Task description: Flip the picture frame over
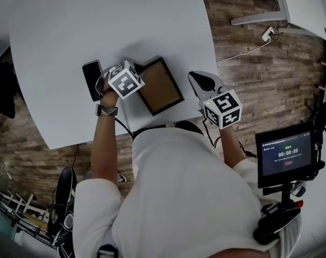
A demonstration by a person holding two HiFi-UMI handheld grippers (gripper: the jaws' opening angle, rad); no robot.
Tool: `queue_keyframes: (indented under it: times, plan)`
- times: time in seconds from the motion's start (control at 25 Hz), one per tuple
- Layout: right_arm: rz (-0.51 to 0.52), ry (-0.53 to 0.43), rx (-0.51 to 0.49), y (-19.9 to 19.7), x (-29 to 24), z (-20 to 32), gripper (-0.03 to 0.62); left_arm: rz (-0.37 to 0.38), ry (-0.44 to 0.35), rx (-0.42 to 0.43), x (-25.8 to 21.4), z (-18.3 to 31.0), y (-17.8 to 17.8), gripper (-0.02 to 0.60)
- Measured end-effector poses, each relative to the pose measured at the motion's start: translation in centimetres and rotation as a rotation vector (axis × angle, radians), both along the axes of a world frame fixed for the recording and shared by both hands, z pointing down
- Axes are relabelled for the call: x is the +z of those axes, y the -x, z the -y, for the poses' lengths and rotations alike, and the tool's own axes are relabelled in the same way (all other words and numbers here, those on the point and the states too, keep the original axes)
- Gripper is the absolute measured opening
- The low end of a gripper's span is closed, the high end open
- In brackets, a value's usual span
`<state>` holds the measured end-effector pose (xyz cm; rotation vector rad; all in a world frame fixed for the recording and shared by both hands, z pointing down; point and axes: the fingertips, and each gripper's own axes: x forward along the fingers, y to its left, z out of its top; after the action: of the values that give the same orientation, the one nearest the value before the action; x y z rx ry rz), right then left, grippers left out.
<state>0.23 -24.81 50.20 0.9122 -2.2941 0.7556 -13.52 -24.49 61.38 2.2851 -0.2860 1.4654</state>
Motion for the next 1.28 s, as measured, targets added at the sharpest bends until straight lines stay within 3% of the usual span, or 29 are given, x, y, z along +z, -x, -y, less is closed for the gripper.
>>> queue_keyframes:
  times: [0.44,0.64,0.92,1.04,1.28]
  plan:
    - [-0.011,0.010,-0.003,-0.2,0.4,-0.1,0.002,-0.001,0.006,0.007,0.1,-0.2,0.0,0.055]
    - [-0.008,-0.002,-0.012,0.1,0.4,0.2,0.002,0.018,-0.058,0.018,0.3,0.6,0.0,0.088]
    - [-0.008,-0.037,-0.025,0.2,0.0,1.4,0.002,0.008,-0.125,-0.021,-1.3,2.4,0.4,0.087]
    - [-0.003,-0.055,-0.035,0.5,-0.2,2.0,0.002,0.019,-0.156,-0.043,-1.8,3.0,0.6,0.005]
    - [0.016,-0.098,-0.064,2.0,-1.2,3.6,0.002,0.000,-0.187,-0.114,-2.9,3.5,0.8,0.005]
